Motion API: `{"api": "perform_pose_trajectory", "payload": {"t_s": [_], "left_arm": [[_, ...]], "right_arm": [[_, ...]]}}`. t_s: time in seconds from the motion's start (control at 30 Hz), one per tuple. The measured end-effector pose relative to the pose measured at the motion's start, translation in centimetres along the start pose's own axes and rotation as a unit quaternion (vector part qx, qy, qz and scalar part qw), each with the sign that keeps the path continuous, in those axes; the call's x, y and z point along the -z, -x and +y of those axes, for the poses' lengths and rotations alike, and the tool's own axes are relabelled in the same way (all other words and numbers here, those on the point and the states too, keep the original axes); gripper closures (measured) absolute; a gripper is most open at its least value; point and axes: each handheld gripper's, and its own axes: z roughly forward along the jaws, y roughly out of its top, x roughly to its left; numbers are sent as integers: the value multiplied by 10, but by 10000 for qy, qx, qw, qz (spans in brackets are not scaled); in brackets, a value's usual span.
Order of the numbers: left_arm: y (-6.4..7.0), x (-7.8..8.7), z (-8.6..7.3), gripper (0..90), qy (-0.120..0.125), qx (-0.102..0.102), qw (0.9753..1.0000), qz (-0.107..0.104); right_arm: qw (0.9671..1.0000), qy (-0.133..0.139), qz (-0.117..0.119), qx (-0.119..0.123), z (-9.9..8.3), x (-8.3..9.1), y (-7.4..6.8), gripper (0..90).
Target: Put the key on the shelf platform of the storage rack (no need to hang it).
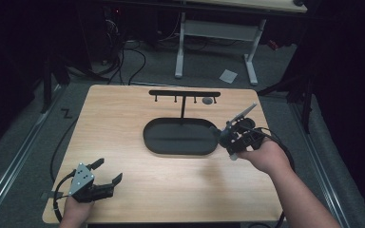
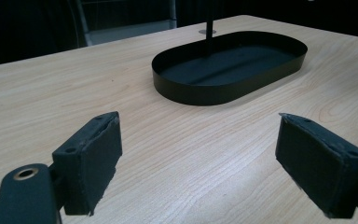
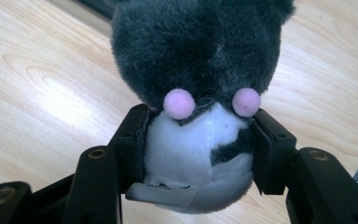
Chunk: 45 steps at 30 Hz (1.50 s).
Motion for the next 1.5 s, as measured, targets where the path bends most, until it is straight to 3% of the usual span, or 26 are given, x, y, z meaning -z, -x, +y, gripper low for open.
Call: {"api": "perform_pose_trajectory", "payload": {"t_s": [0.1, 0.23, 0.37, 1.07, 1.3, 1.5], "left_arm": [[0, -1, -1, 151, -109, -6, 9999, 48], [4, 4, -1, 151, -107, -172, 9998, 40], [3, 6, -2, 151, -70, -65, 9999, 77], [0, 11, -3, 151, -65, -6, 9999, 116], [0, 10, -3, 151, -83, 9, 9999, 98], [0, 10, -3, 151, -63, 17, 9999, 93]], "right_arm": [[9999, 77, -55, -35, 9, 8, 5, 475], [9998, 180, -43, -108, 18, 11, 9, 476], [9997, 202, -8, -154, 26, 11, 13, 476], [9984, 525, -89, -178, 61, 40, 14, 476], [9978, 571, -109, -333, 68, 39, 22, 476], [9967, 558, -174, -559, 65, 25, 34, 474]]}}
